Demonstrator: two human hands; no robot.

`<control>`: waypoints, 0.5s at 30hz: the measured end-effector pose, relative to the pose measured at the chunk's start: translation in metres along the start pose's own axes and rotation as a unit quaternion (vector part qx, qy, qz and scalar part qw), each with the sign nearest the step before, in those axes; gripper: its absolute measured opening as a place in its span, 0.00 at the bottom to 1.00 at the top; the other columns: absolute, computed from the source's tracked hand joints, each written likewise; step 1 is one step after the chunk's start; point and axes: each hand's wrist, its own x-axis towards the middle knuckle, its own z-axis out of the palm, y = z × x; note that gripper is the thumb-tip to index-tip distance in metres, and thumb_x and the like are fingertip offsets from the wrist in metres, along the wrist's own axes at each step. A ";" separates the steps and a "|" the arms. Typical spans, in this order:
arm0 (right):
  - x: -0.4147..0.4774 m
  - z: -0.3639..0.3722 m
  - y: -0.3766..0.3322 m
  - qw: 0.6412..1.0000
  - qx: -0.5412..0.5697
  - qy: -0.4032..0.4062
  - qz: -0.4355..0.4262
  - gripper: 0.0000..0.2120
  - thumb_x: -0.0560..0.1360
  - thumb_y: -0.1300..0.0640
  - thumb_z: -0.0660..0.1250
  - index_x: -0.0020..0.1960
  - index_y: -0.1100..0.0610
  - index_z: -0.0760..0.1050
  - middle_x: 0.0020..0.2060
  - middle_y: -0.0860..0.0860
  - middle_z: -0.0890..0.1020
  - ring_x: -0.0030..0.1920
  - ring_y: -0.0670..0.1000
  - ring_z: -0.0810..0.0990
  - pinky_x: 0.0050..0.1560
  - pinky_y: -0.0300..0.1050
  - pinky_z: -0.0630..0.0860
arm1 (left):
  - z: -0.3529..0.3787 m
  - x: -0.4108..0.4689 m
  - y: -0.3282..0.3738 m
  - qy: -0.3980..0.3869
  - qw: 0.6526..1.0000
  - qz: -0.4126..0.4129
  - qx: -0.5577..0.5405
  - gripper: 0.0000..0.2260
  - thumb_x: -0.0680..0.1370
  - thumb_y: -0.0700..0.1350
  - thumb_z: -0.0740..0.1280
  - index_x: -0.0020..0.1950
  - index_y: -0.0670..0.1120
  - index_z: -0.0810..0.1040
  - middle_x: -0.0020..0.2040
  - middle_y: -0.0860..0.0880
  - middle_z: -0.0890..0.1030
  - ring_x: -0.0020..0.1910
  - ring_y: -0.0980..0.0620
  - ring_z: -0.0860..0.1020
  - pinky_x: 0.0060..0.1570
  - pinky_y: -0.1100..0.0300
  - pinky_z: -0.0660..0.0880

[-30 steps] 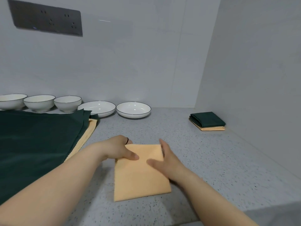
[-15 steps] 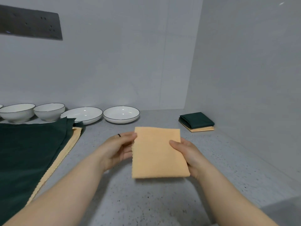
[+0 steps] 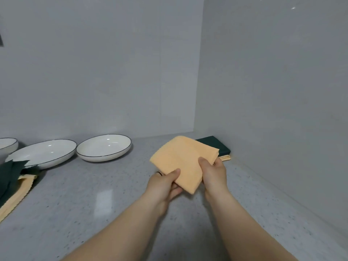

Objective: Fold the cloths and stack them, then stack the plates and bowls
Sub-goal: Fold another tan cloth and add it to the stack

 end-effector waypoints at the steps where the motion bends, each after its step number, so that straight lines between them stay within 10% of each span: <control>1: 0.012 -0.003 0.000 1.000 -0.011 0.006 -0.002 0.08 0.76 0.67 0.60 0.47 0.55 0.72 0.39 0.47 0.77 0.38 0.45 0.75 0.38 0.37 0.71 | 0.004 0.013 0.004 0.008 1.000 0.012 0.017 0.06 0.78 0.36 0.61 0.55 0.40 0.73 0.49 0.43 0.79 0.40 0.52 0.77 0.38 0.59 0.77; 6: 0.076 -0.015 -0.003 0.993 -0.098 0.041 -0.043 0.03 0.75 0.64 0.62 0.45 0.59 0.73 0.38 0.50 0.76 0.37 0.48 0.73 0.26 0.27 0.67 | 0.030 0.075 0.023 0.028 0.990 0.070 0.115 0.05 0.77 0.36 0.63 0.43 0.43 0.73 0.45 0.45 0.78 0.35 0.55 0.75 0.24 0.70 0.73; 15: 0.161 -0.039 0.006 0.960 -0.233 0.077 -0.139 0.14 0.76 0.61 0.63 0.61 0.63 0.70 0.54 0.55 0.77 0.52 0.52 0.75 0.48 0.38 0.66 | 0.073 0.160 0.023 0.027 0.965 0.152 0.213 0.33 0.75 0.35 0.67 0.75 0.48 0.54 0.49 0.45 0.77 0.48 0.48 0.75 0.39 0.58 0.76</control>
